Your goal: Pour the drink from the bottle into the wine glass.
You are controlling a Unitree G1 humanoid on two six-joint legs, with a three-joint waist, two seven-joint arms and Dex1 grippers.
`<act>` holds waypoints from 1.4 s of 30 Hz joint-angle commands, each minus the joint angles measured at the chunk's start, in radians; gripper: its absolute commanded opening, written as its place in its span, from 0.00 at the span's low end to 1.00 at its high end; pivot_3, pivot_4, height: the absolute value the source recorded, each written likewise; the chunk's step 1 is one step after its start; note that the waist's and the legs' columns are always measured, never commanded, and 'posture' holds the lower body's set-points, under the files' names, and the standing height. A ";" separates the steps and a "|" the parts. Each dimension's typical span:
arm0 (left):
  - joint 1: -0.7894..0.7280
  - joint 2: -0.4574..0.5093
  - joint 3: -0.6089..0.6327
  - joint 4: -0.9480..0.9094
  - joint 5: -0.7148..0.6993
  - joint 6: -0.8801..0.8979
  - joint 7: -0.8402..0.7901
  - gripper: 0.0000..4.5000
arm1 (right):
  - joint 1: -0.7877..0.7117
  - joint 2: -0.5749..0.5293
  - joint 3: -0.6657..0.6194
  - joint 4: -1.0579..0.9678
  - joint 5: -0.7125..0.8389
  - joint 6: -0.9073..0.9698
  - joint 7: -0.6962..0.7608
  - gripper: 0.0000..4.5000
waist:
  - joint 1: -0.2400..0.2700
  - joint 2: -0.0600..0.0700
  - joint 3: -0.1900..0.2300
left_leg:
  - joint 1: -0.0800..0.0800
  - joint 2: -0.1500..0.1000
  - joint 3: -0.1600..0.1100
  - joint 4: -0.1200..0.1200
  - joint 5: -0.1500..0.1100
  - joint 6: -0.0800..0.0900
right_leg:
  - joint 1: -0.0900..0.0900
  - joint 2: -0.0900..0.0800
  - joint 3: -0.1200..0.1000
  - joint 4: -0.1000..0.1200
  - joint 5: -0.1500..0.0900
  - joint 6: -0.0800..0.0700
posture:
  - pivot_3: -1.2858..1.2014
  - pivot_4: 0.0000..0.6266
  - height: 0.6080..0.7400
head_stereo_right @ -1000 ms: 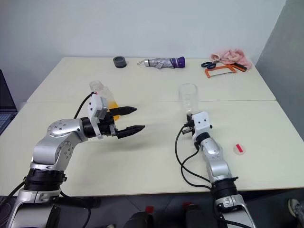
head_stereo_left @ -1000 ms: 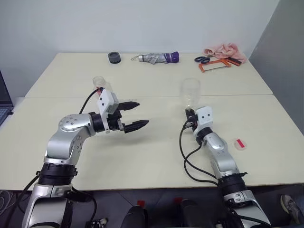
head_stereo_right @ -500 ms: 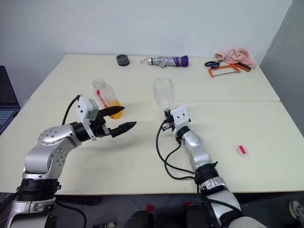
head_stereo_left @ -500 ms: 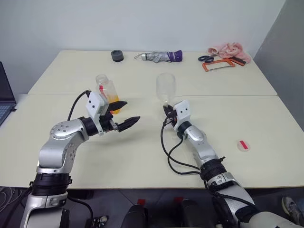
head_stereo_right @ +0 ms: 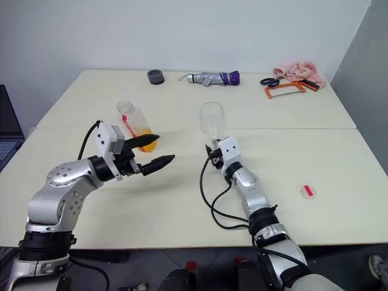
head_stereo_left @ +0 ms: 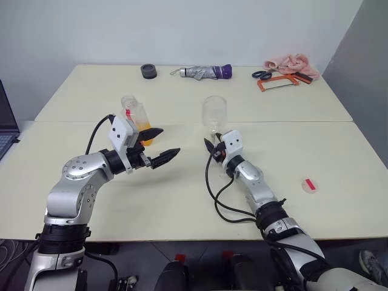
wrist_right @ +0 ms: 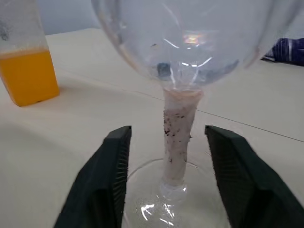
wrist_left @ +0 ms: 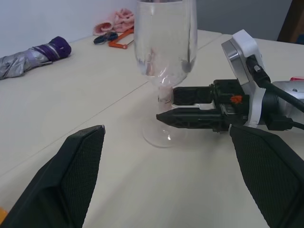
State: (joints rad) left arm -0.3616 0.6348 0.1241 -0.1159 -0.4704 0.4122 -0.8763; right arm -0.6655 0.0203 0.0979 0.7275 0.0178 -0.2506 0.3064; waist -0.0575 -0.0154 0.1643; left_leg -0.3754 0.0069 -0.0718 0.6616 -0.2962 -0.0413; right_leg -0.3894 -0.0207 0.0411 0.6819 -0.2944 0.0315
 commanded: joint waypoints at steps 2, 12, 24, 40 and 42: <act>-0.021 0.000 0.024 -0.041 -0.022 -0.003 0.009 1.00 | 0.019 -0.001 -0.003 -0.060 0.006 -0.003 0.015 0.94 | 0.000 0.000 0.000 | 0.000 0.000 0.000 0.000 0.000 0.000 | 0.000 0.000 0.000 0.000 0.000 0.000 | 0.52 0.24 1.00; -0.003 -0.015 0.044 -0.087 -0.038 -0.008 0.060 1.00 | 0.175 -0.087 0.008 -0.254 0.001 0.078 0.070 0.99 | 0.002 0.000 0.000 | -0.001 0.000 -0.001 0.000 0.000 0.000 | 0.000 0.000 0.000 0.000 0.000 0.000 | 0.52 0.24 1.00; 0.183 -0.093 0.103 -0.162 0.007 -0.032 0.258 1.00 | 0.507 -0.273 0.045 -0.815 0.034 0.338 0.198 0.99 | 0.008 0.000 0.000 | -0.001 0.001 -0.001 0.000 -0.001 0.001 | 0.000 -0.001 0.001 -0.001 0.000 0.000 | 0.52 0.24 1.00; 0.227 -0.201 0.182 -0.005 0.177 -0.176 0.527 1.00 | 0.544 -0.442 0.070 -1.169 0.254 0.557 0.427 0.99 | 0.028 -0.001 0.000 | -0.001 0.001 -0.002 0.001 0.000 0.000 | 0.002 0.000 -0.002 -0.002 0.000 0.000 | 0.52 0.24 1.00; 0.186 -0.192 0.177 0.031 0.177 -0.177 0.518 1.00 | 0.525 -0.455 0.073 -1.194 0.287 0.599 0.445 0.99 | 0.028 -0.001 0.000 | -0.001 0.001 -0.002 0.001 0.000 0.000 | 0.002 0.000 -0.002 -0.002 0.000 0.000 | 0.52 0.24 1.00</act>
State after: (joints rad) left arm -0.1520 0.4238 0.2812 -0.0843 -0.2897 0.2539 -0.3494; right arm -0.1244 -0.4257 0.1766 -0.4088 0.2679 0.3252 0.7308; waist -0.0292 -0.0160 0.1643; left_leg -0.3763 0.0076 -0.0737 0.6626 -0.2966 -0.0409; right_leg -0.3877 -0.0202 0.0388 0.6804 -0.2946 0.0319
